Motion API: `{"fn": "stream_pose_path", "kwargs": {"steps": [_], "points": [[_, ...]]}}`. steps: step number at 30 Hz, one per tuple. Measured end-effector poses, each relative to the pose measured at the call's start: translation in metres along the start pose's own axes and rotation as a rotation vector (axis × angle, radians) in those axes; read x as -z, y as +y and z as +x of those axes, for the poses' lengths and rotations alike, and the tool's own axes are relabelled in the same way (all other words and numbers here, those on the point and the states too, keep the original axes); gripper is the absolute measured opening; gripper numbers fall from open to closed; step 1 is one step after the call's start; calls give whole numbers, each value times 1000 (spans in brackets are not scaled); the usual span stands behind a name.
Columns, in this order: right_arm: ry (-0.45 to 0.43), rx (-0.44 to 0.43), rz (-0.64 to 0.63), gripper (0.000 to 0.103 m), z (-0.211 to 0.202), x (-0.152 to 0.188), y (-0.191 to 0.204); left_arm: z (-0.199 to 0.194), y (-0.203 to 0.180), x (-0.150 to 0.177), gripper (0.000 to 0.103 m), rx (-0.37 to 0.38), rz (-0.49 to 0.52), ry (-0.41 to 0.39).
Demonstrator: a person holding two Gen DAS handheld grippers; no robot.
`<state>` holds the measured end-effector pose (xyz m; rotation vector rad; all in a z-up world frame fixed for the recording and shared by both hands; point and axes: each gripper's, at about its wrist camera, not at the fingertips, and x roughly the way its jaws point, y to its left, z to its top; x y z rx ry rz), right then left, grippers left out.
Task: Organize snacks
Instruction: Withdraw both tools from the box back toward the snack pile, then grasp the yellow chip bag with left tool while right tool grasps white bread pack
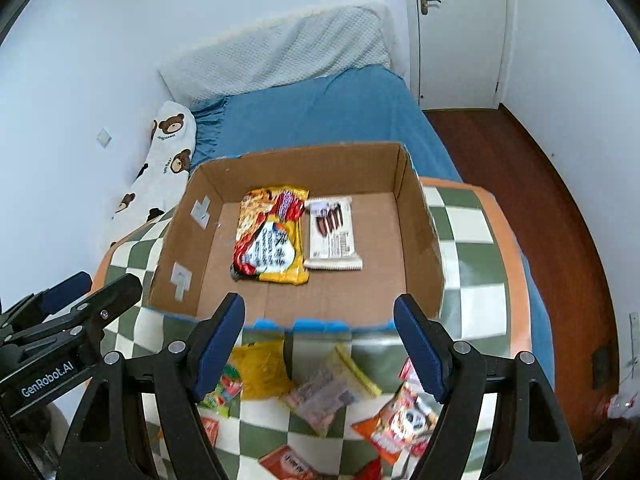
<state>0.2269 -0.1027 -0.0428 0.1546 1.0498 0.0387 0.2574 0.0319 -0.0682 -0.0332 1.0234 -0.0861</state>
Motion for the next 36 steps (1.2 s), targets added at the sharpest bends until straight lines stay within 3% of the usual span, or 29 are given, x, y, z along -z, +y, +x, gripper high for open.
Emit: {"fn": "stream_pose_path", "kwargs": {"steps": [7, 15, 21, 25, 30, 32, 36], "points": [[108, -23, 75, 79, 8, 58, -21, 9, 13, 54, 81, -21, -14, 81], [356, -98, 285, 80, 78, 145, -64, 63, 56, 136, 81, -122, -61, 298], [384, -140, 450, 80, 129, 152, -74, 95, 89, 173, 81, -184, -135, 416], [392, -113, 504, 80, 163, 140, -65, 104, 95, 180, 81, -209, -155, 437], [451, -48, 451, 77, 198, 130, -44, 108, 82, 171, 81, -213, -139, 436], [477, -4, 349, 65, 203, 131, -33, 110, 75, 163, 81, -180, -149, 439], [524, 41, 99, 60, 198, 141, -22, 121, 52, 142, 81, -79, -184, 445]]}}
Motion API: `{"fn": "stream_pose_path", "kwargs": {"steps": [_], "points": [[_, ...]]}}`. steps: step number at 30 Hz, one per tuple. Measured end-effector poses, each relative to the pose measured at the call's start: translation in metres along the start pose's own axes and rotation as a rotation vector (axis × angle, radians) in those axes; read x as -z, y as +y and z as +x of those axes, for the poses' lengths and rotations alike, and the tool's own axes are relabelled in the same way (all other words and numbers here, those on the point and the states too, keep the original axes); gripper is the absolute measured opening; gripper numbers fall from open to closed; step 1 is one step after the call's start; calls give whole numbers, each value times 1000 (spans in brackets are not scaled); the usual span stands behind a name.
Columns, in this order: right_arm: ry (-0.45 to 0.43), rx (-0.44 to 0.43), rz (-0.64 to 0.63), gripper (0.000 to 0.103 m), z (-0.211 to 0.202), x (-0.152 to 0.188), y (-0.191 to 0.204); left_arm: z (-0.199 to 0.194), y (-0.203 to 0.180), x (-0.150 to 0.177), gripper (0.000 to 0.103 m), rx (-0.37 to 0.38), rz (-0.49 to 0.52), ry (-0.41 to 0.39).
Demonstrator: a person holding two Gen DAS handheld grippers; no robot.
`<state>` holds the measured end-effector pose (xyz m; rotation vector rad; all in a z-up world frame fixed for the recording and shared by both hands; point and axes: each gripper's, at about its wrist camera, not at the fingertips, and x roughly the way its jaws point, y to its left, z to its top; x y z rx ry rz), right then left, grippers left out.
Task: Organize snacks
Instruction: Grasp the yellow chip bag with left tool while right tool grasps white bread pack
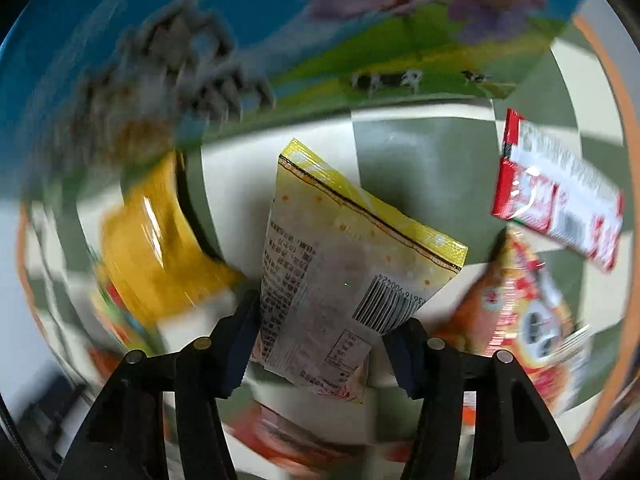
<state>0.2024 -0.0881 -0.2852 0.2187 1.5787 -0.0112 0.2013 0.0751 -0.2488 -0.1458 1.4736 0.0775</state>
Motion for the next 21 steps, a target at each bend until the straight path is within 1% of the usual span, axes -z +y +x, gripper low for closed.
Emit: {"fn": "stream_pose_path", "kwargs": {"steps": [2, 4, 6, 7, 8, 13, 14, 15, 16, 18, 21], "points": [[24, 48, -77, 60, 0, 7, -2, 4, -17, -10, 81, 56, -4, 12], [42, 47, -109, 62, -2, 11, -8, 12, -34, -20, 81, 88, 3, 29], [21, 30, -89, 76, -9, 13, -19, 26, -52, -30, 81, 109, 1, 57], [2, 21, -80, 86, -13, 13, -22, 33, -60, -35, 81, 121, 1, 72], [-23, 8, -57, 89, -19, 14, -27, 38, -64, -39, 81, 124, 3, 79], [-63, -42, 73, 89, -33, 22, -47, 62, -87, -55, 80, 59, 30, 70], [-67, -49, 96, 89, -34, 23, -49, 64, -89, -56, 77, 45, 33, 60], [-71, -54, 117, 89, -35, 24, -51, 65, -89, -57, 63, 33, 40, 45], [-73, -59, 131, 89, -35, 25, -51, 66, -90, -57, 58, 26, 51, 32], [-82, -65, 147, 88, -34, 25, -50, 66, -89, -56, 55, 22, 78, 22], [-79, -44, 127, 78, -23, 26, -41, 63, -88, -43, 52, -5, 128, 12]]}}
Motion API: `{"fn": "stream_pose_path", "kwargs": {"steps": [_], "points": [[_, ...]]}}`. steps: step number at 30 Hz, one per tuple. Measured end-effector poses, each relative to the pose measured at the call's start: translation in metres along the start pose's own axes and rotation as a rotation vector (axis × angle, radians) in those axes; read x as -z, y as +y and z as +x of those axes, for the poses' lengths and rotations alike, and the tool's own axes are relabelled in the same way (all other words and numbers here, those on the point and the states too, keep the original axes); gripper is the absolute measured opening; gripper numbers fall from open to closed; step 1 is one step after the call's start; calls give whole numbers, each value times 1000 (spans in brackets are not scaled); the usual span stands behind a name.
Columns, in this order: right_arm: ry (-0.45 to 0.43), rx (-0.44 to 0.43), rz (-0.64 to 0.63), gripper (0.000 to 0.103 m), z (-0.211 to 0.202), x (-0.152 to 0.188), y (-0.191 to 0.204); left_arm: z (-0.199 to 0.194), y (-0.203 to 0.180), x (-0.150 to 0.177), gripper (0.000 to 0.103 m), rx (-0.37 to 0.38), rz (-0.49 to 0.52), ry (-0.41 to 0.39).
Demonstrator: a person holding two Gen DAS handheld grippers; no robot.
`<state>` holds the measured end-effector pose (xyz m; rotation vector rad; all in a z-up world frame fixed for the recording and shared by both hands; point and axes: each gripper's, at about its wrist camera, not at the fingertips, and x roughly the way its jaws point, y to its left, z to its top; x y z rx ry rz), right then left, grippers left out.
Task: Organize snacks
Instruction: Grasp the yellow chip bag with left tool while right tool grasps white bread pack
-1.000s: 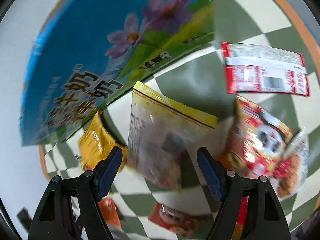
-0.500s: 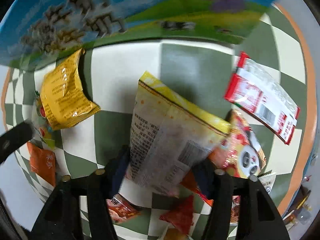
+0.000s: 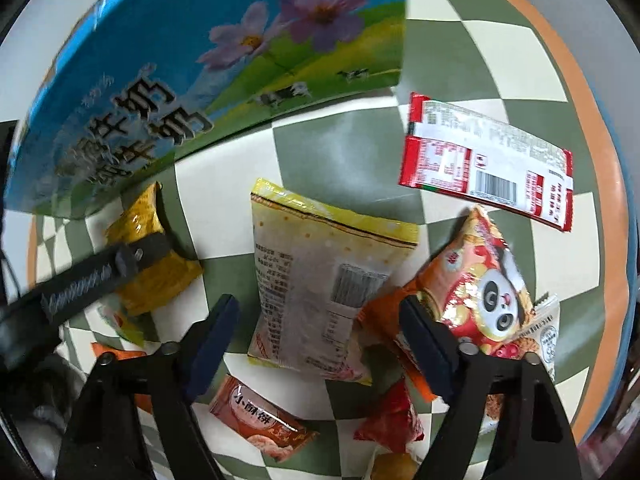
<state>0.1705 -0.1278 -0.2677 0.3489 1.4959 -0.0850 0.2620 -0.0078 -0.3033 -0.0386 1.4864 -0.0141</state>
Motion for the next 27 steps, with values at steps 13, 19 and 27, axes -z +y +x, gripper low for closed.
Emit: {"fn": "stream_pose_path", "kwargs": {"steps": [13, 19, 27], "points": [[80, 84, -329, 55, 33, 15, 44, 21, 45, 43, 53, 66, -30, 116], [94, -5, -126, 64, 38, 4, 20, 32, 55, 31, 53, 90, -70, 124], [50, -2, -75, 52, 43, 8, 7, 17, 23, 50, 42, 45, -44, 58]]}}
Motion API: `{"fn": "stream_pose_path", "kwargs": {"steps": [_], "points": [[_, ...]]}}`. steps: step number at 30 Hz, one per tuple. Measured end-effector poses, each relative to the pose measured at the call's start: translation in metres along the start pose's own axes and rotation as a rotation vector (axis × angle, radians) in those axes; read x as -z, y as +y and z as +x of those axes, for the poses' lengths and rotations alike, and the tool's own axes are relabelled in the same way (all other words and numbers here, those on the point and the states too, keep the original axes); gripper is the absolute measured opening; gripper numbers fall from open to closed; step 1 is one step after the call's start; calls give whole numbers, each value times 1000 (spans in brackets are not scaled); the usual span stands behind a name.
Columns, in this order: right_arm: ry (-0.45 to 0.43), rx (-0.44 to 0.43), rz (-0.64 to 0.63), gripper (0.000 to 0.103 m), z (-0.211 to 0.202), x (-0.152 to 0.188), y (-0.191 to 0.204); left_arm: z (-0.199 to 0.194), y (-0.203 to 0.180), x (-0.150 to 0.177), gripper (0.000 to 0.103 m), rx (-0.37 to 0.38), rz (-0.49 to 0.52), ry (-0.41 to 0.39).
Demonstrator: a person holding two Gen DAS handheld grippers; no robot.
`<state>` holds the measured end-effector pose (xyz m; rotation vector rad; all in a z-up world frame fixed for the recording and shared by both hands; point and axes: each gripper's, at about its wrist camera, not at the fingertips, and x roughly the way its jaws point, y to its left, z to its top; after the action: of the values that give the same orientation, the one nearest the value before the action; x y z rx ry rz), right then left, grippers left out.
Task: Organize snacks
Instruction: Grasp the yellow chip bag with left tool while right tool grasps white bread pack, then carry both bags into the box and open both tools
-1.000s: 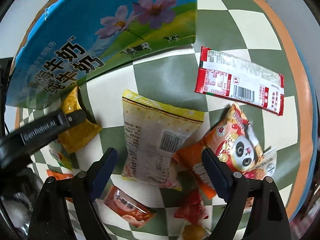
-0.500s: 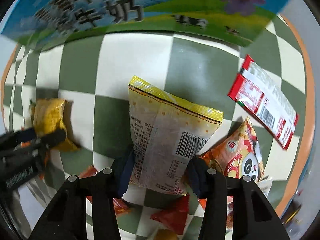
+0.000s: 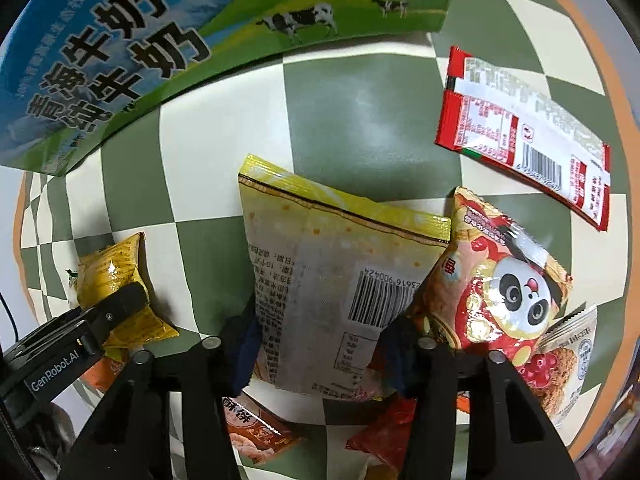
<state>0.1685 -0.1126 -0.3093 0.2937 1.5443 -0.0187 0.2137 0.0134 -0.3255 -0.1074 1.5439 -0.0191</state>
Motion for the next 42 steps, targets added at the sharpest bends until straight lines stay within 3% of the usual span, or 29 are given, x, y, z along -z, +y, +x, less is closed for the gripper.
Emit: {"fn": "stream_pose_path", "kwargs": {"steps": [2, 10, 18, 22, 27, 34, 42], "points": [[-8, -12, 1, 46, -11, 17, -7, -6, -3, 3, 41, 4, 7, -4], [-38, -67, -65, 43, -64, 13, 18, -41, -15, 25, 41, 60, 36, -49], [-113, -166, -152, 43, -138, 7, 20, -136, -26, 14, 41, 189, 90, -176], [-182, -189, -198, 43, -190, -16, 34, -186, -23, -23, 41, 248, 115, -220], [-255, -139, -239, 43, -227, -73, 56, -223, -34, -80, 41, 206, 163, -274], [-237, -30, -259, 43, -215, -176, 78, -212, -50, -173, 41, 100, 175, -253], [-129, 101, -302, 43, -159, -266, 81, -152, -39, -250, 41, -4, 152, -156]]}}
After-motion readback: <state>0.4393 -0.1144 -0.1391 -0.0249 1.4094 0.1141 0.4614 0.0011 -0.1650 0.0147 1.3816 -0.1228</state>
